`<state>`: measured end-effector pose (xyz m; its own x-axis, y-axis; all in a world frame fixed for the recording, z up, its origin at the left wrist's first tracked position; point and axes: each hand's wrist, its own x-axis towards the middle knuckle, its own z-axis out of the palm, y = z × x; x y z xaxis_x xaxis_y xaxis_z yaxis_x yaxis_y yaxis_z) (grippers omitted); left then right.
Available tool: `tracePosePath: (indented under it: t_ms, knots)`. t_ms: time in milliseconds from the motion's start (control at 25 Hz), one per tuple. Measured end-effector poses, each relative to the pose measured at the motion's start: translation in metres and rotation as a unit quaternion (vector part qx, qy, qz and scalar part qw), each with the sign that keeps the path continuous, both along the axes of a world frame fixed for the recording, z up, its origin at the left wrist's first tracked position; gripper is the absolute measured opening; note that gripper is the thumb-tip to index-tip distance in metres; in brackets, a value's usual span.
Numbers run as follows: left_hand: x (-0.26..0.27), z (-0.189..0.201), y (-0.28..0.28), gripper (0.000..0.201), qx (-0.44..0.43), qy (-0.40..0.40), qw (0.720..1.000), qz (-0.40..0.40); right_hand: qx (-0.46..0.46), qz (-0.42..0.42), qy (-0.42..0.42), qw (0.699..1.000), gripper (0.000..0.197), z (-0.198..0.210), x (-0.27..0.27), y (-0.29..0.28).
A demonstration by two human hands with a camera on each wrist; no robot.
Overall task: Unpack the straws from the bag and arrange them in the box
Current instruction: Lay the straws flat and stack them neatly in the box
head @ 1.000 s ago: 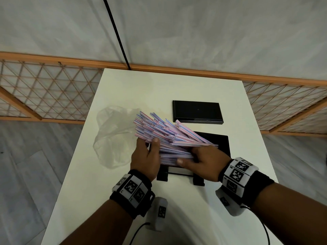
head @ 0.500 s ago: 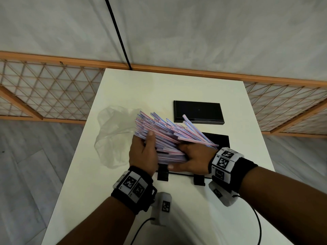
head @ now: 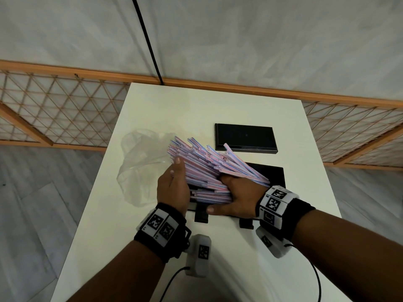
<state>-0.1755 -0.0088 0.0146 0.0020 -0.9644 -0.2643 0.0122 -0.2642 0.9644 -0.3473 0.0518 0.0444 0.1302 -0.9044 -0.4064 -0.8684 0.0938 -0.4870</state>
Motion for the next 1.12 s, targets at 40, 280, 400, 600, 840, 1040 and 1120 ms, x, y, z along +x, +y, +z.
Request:
tracePosePath:
  t_ms: [40,280,400,600,840,1040,1120]
  knots:
    - [0.000,0.001,0.000,0.048,-0.007,-0.009,1.000,-0.009,0.006,0.001,0.010,1.000,0.082,0.006,0.000,0.001]
    - [-0.001,0.003,-0.001,0.059,-0.068,-0.045,0.996,-0.022,-0.001,-0.019,0.064,0.998,0.058,0.017,0.003,0.009]
    - [-0.009,0.009,0.008,0.056,-0.078,-0.055,0.994,-0.051,-0.006,-0.037,0.059,0.998,0.059,0.018,0.011,0.006]
    - [-0.009,0.007,0.008,0.068,-0.082,-0.026,0.995,-0.041,-0.041,-0.070,0.058,0.995,0.071,0.024,0.015,0.001]
    - [-0.001,0.002,0.001,0.066,0.006,0.019,1.000,-0.019,-0.021,-0.062,0.086,0.994,0.045,0.027,-0.030,0.030]
    - [-0.017,0.005,0.009,0.078,0.048,-0.043,0.998,-0.021,0.118,0.022,0.167,0.979,0.062,0.030,-0.042,0.006]
    - [-0.017,0.006,0.011,0.079,0.041,-0.063,0.996,-0.044,0.151,0.037,0.153,0.976,0.066,0.026,-0.037,0.001]
